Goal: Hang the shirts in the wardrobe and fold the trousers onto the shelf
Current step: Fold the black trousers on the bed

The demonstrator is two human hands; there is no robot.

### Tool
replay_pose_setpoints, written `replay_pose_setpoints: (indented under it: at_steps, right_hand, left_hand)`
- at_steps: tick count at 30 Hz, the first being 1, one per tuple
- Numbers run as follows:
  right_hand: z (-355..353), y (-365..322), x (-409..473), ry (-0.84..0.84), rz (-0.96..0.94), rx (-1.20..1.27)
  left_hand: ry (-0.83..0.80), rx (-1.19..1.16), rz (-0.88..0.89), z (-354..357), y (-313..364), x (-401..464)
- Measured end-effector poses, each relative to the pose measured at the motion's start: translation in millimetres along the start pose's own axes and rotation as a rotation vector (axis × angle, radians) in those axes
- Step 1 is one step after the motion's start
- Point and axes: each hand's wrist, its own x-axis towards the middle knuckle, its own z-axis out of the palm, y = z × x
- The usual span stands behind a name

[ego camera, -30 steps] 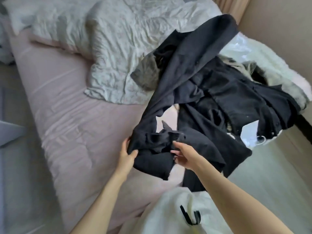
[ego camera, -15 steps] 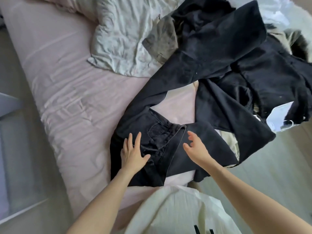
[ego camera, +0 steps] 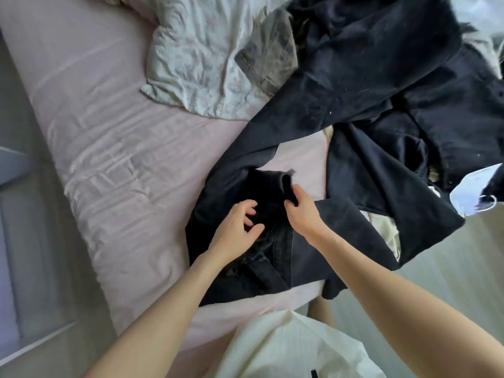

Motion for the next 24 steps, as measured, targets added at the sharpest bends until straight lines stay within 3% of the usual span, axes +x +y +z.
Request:
replay_pose_setpoints:
  at_steps: [2,5,9,15,19,24]
  right_hand:
    - [-22,-29,-14,-0.096,-0.188,-0.088]
    - [-64,-74,-28,-0.22,-0.375,-0.276]
    - [-123,-132,-50,-0.156,-0.56,-0.363]
    - [-220,-168,-79,0.149,-0.543,-0.054]
    - [-279,-169,-80,0.216,-0.405,-0.15]
    - [-340,-177,-78,0.474,-0.368,-0.131]
  left_hand:
    - [0.06,-0.016,0.068,-21,20,13]
    - [-0.104,0.075,0.216,-65,72,37]
    - [-0.157,0.149,0.48,-102,151,50]
    - [0.178,-0.066,0.538,-136,269,53]
    - [0.216,-0.128,0.692,-154,352,46]
    - [0.295,-0.329,0.894,-193,450,25]
